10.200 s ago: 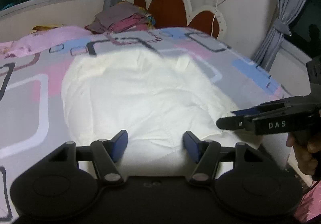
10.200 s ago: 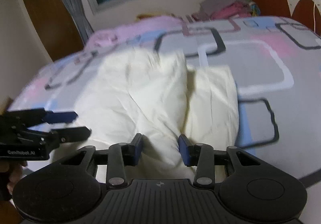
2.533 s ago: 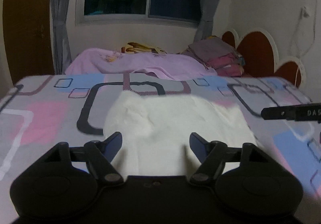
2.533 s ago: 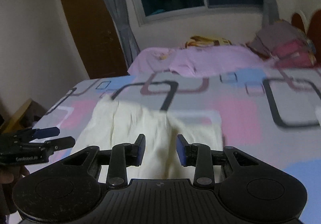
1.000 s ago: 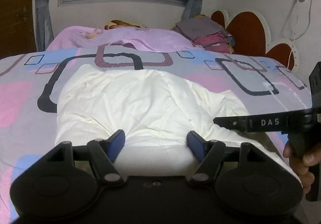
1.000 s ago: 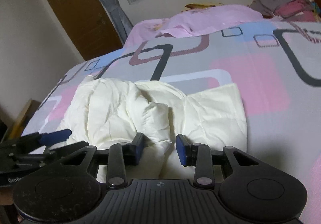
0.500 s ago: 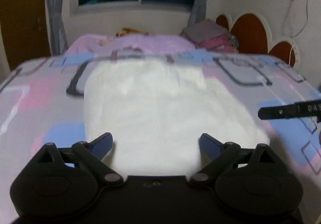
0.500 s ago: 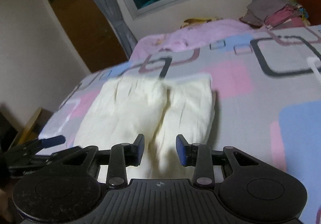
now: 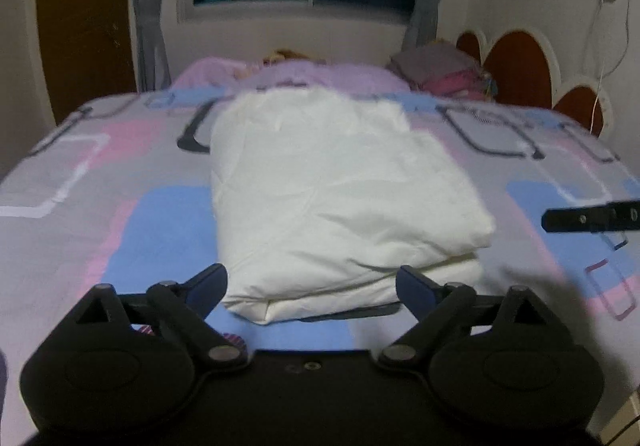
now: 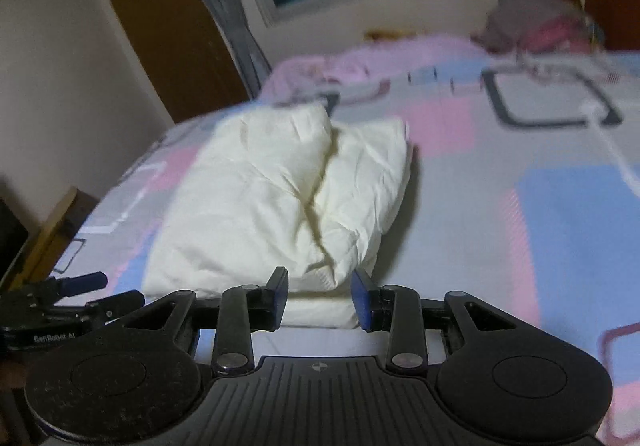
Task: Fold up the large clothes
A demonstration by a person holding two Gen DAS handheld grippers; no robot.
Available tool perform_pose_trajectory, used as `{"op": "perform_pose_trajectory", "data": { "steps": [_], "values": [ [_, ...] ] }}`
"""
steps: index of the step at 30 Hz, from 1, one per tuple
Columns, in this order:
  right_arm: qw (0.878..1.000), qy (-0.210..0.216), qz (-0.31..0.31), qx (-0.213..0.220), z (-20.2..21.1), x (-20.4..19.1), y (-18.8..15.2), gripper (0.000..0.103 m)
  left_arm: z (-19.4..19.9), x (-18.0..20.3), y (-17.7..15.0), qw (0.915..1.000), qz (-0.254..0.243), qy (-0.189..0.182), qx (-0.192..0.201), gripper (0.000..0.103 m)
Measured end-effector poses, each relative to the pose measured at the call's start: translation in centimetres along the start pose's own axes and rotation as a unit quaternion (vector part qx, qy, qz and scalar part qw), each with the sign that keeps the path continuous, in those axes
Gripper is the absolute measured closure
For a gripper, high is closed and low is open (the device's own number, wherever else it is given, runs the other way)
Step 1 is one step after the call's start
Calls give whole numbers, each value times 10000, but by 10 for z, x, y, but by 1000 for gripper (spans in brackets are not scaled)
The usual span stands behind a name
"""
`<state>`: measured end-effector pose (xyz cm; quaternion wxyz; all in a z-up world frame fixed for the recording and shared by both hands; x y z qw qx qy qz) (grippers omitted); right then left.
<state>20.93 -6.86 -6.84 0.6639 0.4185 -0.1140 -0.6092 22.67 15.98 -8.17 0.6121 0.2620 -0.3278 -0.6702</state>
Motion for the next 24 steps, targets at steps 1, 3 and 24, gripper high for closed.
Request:
{"op": "perform_pose_trajectory", "data": {
  "steps": [1, 3, 24],
  "values": [
    [10000, 12, 47, 57, 11, -5, -2, 68, 12, 6, 0, 10000, 24, -29, 85, 7],
    [9997, 1, 135, 179, 37, -14, -8, 68, 33, 16, -1, 9997, 64, -48, 250, 4],
    [9939, -479, 593, 797, 155, -41, -52, 27, 149, 70, -33, 9961, 154, 55, 866, 0]
  ]
}}
Point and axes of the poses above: each gripper's, at about its wrist camera, not at the fingertips, and z roughly against the way its jaws point, x to its right, y to its top, the point moved 10 cm from there along -z, roughly the way its jaws point, and after that the axes turned 2 degrees about -x, right-handed, at the moved point
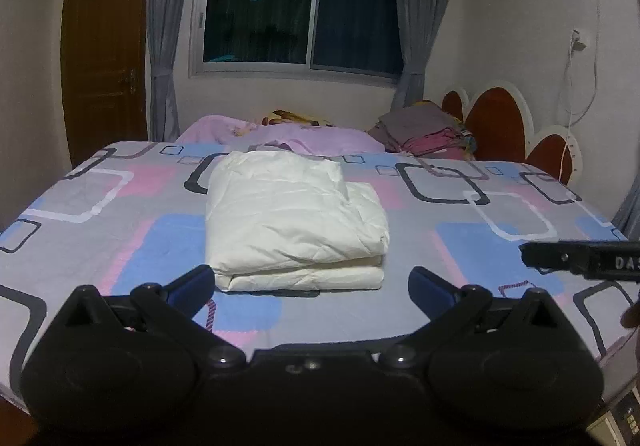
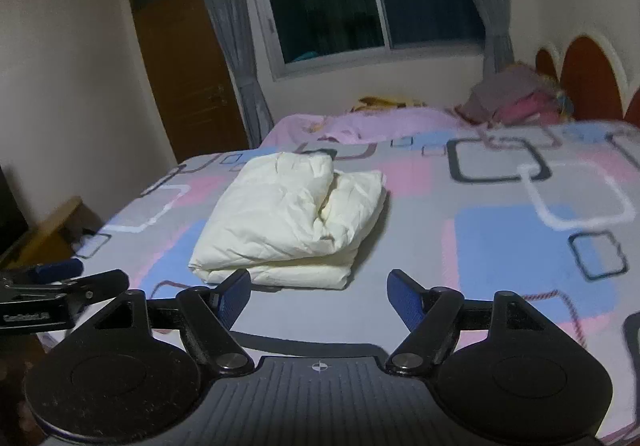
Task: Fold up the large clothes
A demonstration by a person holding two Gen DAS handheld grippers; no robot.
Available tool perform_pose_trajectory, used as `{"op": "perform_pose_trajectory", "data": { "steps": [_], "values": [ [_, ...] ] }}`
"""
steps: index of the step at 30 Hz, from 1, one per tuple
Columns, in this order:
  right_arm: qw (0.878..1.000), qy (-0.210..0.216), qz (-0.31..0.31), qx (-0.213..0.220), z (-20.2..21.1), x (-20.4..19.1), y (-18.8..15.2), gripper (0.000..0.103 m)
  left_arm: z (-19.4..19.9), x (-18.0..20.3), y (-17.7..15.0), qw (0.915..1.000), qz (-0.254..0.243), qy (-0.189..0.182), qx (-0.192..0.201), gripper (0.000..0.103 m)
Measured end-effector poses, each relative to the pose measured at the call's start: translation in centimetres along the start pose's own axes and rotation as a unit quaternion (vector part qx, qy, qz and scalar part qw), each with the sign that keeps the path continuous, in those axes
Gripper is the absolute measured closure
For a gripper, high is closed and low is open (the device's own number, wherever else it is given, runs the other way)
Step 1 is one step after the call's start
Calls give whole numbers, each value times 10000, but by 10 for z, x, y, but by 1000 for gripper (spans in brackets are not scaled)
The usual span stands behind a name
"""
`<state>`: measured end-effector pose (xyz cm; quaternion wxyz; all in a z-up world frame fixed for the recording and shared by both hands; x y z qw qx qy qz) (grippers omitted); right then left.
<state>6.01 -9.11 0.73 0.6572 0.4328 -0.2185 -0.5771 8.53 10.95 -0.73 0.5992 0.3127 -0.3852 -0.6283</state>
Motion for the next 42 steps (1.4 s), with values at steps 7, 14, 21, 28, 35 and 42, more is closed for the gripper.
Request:
{"op": "perform_pose_trajectory", "data": {
  "steps": [7, 14, 21, 28, 35, 42],
  "values": [
    [9982, -553, 242, 69, 8, 2, -1, 0, 17, -2, 0, 9989, -118, 346, 288, 0],
    [9977, -618, 263, -8, 11, 5, -7, 0, 25, 0, 6, 9985, -143, 346, 388, 0],
    [9980, -591, 232, -31, 12, 5, -8, 0, 30, 2, 7, 9984, -161, 316, 441, 0],
    [9977, -625, 253, -28, 14, 6, -8, 0, 33, 3, 6, 9984, -151, 290, 464, 0],
    [9976, -634, 265, -31, 16, 7, -8, 0, 34, 2, 7, 9984, -159, 274, 479, 0],
    [9978, -609, 260, -35, 16, 7, -8, 0, 33, 3, 7, 9984, -181, 243, 475, 0]
  ]
}}
Point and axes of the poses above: each gripper's, at about its wrist camera, not at the fingertips, and z roughly against the way its jaws point, x to its right, y to its top, the point moved 10 cm from there along -z, roughly the way its jaws point, and after that the axes turned 2 degrees about -x, right-handed, at the moved point
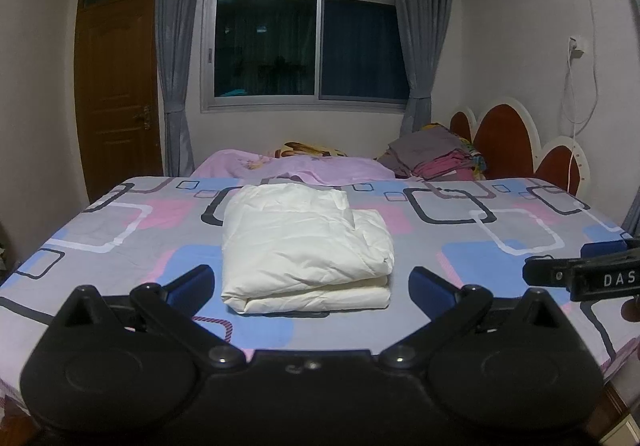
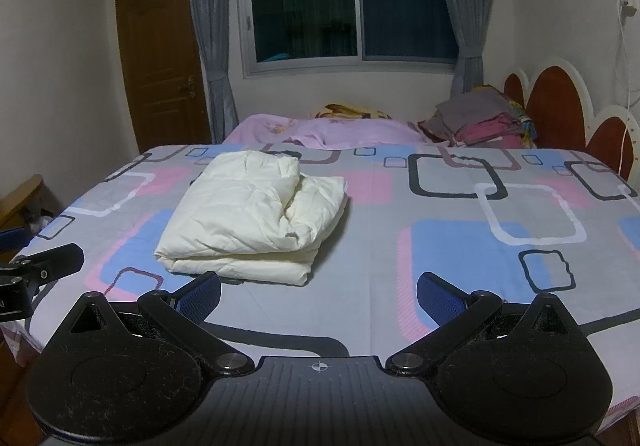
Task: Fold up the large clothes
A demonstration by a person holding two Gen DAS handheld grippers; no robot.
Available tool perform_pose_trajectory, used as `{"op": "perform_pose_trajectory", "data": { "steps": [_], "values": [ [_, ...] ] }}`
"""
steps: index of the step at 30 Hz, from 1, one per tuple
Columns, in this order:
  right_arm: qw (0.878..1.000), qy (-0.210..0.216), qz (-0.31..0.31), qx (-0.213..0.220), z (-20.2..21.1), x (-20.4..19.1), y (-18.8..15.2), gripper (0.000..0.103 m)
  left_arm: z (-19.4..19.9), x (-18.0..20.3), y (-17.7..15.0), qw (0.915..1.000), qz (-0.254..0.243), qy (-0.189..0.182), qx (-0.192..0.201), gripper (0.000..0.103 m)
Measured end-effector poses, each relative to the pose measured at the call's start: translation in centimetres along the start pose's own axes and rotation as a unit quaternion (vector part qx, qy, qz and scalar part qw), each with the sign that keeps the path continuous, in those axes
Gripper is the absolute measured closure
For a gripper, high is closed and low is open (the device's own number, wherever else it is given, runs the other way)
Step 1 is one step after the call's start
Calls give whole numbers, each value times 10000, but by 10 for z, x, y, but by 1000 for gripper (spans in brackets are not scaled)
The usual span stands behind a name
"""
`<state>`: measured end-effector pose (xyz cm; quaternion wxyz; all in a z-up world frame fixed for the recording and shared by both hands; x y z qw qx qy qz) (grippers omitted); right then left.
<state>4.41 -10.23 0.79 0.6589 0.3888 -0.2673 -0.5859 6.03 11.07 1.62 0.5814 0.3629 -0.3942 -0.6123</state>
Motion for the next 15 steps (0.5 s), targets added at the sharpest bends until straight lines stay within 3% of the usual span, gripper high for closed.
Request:
{"op": "perform_pose_trajectory", "data": {
  "steps": [15],
  "values": [
    [9999, 70, 89, -25, 3, 1, 0, 0, -1, -3, 1, 10000, 11, -37, 37, 0]
  ]
}}
Point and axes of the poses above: each gripper's, at about its wrist camera, not at the fingertips, and z roughly against the way its jaws point, x to its right, y to its top, the point moved 10 cm from there along -z, roughly the way its jaws point, and after that the axes turned 2 degrees about -x, right-handed, at the moved point
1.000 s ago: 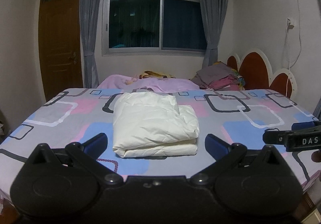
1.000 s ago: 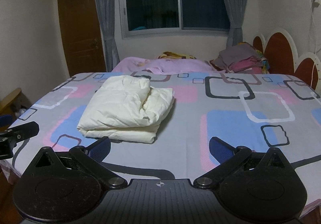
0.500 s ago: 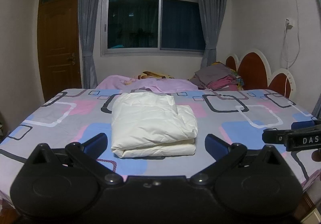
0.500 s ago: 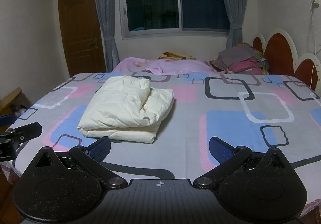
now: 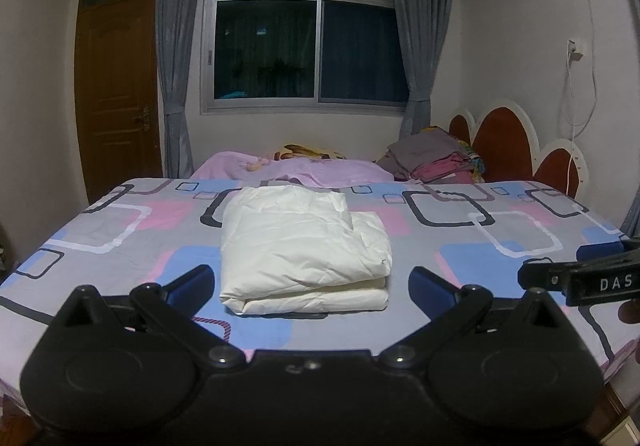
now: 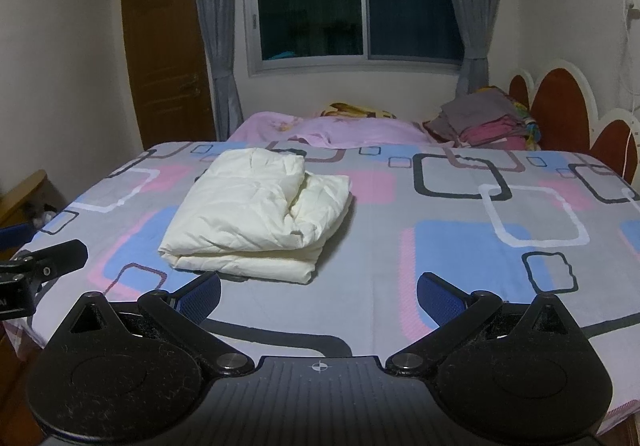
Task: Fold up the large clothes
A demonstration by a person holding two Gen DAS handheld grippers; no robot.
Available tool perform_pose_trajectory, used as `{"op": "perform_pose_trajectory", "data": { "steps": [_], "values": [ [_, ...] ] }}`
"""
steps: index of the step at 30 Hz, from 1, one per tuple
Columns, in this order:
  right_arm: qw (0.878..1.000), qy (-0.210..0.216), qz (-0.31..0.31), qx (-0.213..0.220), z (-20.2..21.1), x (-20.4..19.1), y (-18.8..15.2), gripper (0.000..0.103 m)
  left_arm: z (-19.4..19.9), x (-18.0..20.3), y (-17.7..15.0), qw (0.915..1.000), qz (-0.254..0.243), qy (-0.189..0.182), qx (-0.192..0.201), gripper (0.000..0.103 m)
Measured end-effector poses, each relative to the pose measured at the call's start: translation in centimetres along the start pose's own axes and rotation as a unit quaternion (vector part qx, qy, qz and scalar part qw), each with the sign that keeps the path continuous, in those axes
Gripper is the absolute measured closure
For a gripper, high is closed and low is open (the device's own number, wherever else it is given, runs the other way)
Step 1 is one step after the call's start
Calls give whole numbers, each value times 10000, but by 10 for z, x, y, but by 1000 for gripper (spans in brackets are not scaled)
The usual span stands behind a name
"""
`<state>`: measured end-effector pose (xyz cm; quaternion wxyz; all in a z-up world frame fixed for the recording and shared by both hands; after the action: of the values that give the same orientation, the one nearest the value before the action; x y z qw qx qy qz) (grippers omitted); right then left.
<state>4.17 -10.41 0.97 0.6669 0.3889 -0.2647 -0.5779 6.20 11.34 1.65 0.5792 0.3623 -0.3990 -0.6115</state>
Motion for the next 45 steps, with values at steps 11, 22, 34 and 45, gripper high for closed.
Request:
{"op": "perform_pose_trajectory", "data": {
  "steps": [11, 22, 34, 45],
  "values": [
    [9999, 21, -90, 70, 2, 4, 3, 0, -2, 0, 1, 10000, -71, -35, 15, 0],
    [10000, 21, -57, 64, 2, 2, 3, 0, -4, -3, 2, 10000, -57, -67, 26, 0],
    [10000, 48, -12, 62, 2, 1, 4, 0, -4, -5, 1, 9999, 47, -127, 32, 0],
    [10000, 61, -5, 65, 1, 1, 4, 0, -5, -9, 3, 9999, 105, -70, 68, 0]
  ]
}}
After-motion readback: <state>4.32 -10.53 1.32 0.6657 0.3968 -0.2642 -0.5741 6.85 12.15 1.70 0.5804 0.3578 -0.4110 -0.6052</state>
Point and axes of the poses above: each gripper's, at about its wrist camera, not at the fingertips, and z roughly against the way its jaws point, x to its right, y to its top, the point moved 10 cm from there along -z, roughly the way its jaws point, and after that the axes turned 2 degrees about -x, right-handed, at the moved point
